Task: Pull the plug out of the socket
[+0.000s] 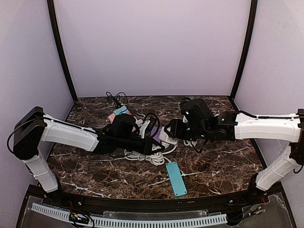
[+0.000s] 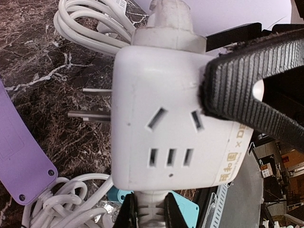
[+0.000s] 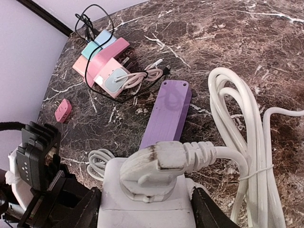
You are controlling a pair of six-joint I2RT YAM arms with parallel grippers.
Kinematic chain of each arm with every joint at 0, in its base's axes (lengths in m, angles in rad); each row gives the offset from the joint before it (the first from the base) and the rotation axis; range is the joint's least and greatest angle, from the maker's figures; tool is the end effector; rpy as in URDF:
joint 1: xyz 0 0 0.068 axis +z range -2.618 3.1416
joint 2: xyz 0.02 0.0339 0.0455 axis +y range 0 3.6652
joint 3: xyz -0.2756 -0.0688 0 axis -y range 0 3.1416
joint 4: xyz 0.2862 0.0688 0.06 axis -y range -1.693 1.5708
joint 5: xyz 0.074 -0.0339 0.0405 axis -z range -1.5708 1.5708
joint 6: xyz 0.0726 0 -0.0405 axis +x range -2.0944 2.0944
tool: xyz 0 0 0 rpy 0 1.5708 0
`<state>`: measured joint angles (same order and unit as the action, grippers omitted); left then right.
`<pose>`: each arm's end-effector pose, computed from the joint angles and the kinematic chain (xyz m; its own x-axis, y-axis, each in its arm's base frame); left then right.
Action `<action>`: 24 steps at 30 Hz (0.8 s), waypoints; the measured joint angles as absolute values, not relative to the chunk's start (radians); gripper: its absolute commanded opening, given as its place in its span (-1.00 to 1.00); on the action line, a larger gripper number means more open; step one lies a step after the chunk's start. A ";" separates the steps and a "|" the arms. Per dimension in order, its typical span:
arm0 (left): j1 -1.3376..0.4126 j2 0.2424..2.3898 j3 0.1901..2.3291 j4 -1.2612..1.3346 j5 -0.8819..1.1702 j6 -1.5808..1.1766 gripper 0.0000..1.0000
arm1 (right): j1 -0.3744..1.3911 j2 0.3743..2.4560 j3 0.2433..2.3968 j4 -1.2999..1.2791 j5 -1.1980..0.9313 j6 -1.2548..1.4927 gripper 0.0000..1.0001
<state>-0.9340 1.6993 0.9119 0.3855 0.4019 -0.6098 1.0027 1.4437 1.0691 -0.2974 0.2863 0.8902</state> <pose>0.2325 -0.3621 0.1713 -0.7370 0.1102 -0.6668 0.6488 0.3915 -0.6525 0.2248 0.3142 0.2486 -0.7468 0.2157 -0.6291 -0.1737 0.8498 0.4976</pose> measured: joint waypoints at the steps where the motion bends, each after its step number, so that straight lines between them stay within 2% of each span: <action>1: -0.934 1.699 0.912 0.384 0.404 -0.605 -0.99 | 1.002 1.432 1.051 -0.275 0.278 0.874 -1.00; 11: -0.929 1.685 0.912 0.371 0.422 -0.571 -0.99 | 0.999 1.379 0.973 -0.165 0.233 0.772 -1.00; 24: -0.927 1.685 0.908 0.388 0.424 -0.585 -0.99 | 1.002 1.392 1.008 -0.215 0.271 0.815 -1.00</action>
